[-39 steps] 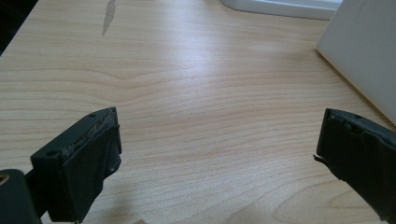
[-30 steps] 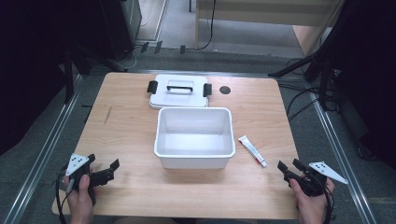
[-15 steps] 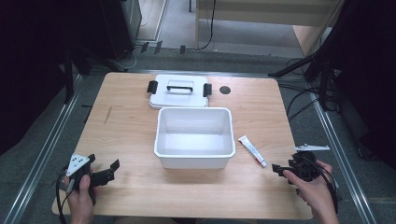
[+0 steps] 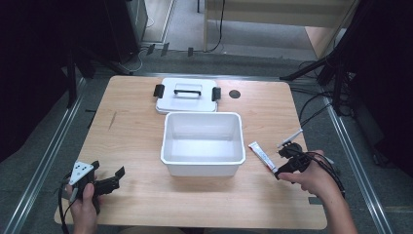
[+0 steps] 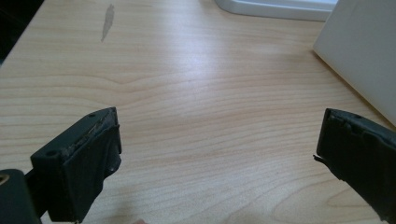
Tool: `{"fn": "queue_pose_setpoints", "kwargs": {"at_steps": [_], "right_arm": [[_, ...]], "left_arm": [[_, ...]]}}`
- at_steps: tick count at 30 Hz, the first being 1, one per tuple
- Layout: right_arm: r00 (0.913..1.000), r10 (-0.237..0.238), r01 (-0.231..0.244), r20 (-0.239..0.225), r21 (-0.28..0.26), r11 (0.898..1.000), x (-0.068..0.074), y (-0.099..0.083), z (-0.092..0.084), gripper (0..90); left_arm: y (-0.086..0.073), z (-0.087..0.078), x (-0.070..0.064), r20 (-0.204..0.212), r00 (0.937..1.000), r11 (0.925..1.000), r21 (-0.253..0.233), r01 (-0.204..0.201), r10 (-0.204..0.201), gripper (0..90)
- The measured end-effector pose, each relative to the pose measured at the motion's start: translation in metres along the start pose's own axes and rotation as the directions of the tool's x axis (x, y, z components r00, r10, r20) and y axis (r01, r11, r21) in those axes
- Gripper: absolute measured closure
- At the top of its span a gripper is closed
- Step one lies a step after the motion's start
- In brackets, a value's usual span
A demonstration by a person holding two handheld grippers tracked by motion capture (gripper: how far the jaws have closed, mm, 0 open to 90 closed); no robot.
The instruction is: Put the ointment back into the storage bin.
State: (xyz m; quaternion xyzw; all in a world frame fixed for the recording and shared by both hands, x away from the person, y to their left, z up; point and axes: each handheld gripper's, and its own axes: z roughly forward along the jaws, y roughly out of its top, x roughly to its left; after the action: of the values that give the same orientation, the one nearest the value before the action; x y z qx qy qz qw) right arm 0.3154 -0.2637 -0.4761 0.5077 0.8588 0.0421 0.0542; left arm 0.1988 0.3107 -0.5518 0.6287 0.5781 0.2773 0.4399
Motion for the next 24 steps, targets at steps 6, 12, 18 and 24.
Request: {"fn": "queue_pose_setpoints", "kwargs": {"at_steps": [6, 12, 18, 24], "right_arm": [[0.9993, -0.035, 0.035, -0.012, 0.064, 0.997, 0.006, 0.028, 0.007, 42.7], [0.9953, -0.092, 0.094, -0.031, 0.090, 0.992, 0.011, 0.043, 0.015, 46.6], [0.9958, -0.082, 0.086, -0.041, 0.097, 0.992, 0.012, 0.055, 0.018, 52.1], [0.9959, -0.087, 0.089, -0.026, 0.105, 0.990, 0.012, 0.064, 0.025, 56.4]], "left_arm": [[-0.001, -0.001, -0.006, -0.069, 0.9964, 0.9983, -0.027, -0.052, 0.050, 0.6], [-0.003, -0.003, -0.011, -0.146, 0.9856, 0.9949, -0.041, -0.092, 0.085, 0.6], [-0.003, -0.004, -0.012, -0.141, 0.9856, 0.9931, -0.057, -0.103, 0.094, 0.5], [-0.003, -0.005, -0.010, -0.129, 0.9880, 0.9941, -0.057, -0.092, 0.084, 0.6]]}}
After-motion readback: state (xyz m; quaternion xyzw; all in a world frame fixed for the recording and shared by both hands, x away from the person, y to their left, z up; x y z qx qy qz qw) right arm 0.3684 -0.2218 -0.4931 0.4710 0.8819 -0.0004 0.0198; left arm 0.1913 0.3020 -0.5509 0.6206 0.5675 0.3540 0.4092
